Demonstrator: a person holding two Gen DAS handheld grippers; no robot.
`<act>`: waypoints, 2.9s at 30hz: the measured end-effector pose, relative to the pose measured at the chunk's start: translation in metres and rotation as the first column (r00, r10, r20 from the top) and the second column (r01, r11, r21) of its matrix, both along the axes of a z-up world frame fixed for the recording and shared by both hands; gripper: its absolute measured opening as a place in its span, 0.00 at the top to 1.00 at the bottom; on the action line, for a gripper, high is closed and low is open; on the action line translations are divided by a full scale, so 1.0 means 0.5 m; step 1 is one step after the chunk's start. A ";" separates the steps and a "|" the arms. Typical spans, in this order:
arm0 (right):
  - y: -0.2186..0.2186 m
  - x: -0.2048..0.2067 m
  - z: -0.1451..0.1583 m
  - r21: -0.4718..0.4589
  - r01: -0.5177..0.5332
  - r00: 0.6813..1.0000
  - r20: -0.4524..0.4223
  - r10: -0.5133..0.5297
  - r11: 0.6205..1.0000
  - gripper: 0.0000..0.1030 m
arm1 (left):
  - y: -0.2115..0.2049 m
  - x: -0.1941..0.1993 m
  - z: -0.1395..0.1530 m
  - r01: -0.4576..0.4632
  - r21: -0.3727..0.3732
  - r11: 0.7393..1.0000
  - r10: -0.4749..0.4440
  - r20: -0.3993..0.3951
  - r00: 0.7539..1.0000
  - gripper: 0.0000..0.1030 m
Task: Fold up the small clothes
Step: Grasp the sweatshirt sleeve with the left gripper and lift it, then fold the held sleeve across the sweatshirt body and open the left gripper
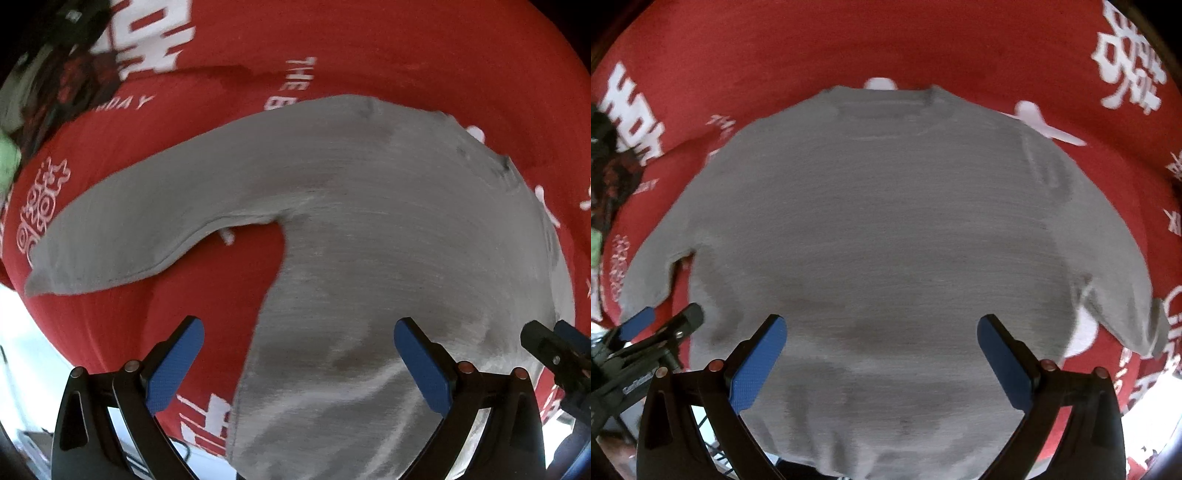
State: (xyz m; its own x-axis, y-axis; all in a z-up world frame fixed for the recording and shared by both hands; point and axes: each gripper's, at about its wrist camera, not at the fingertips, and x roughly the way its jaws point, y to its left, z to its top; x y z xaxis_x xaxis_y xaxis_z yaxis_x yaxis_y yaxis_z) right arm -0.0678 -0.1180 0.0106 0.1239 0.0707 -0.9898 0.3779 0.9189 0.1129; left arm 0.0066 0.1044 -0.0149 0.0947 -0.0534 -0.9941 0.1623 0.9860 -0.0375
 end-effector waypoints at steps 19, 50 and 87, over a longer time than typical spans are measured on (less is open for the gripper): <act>0.203 0.045 -0.049 0.131 -0.174 0.985 0.016 0.173 0.976 0.01 | 0.379 0.058 -0.168 -0.584 -0.533 0.612 0.565 -0.222 0.795 0.00; 0.268 0.031 -0.074 0.172 -0.227 0.973 0.006 0.229 0.959 0.01 | 0.513 0.100 -0.067 -0.454 -0.525 0.720 0.601 0.144 0.786 0.93; -0.139 -0.121 -0.043 0.094 0.204 0.973 0.092 -0.213 0.974 0.01 | -0.139 0.021 0.061 0.422 -0.120 0.899 -0.360 0.347 0.866 0.26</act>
State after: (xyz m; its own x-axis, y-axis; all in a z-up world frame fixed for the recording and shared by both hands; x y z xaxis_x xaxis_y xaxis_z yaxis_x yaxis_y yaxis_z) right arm -0.1283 -0.1874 -0.0110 0.2436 0.1140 -0.9632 0.5431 0.8068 0.2328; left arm 0.0171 0.0347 0.0157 0.3267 -0.3310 -0.8853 0.5664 0.8184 -0.0970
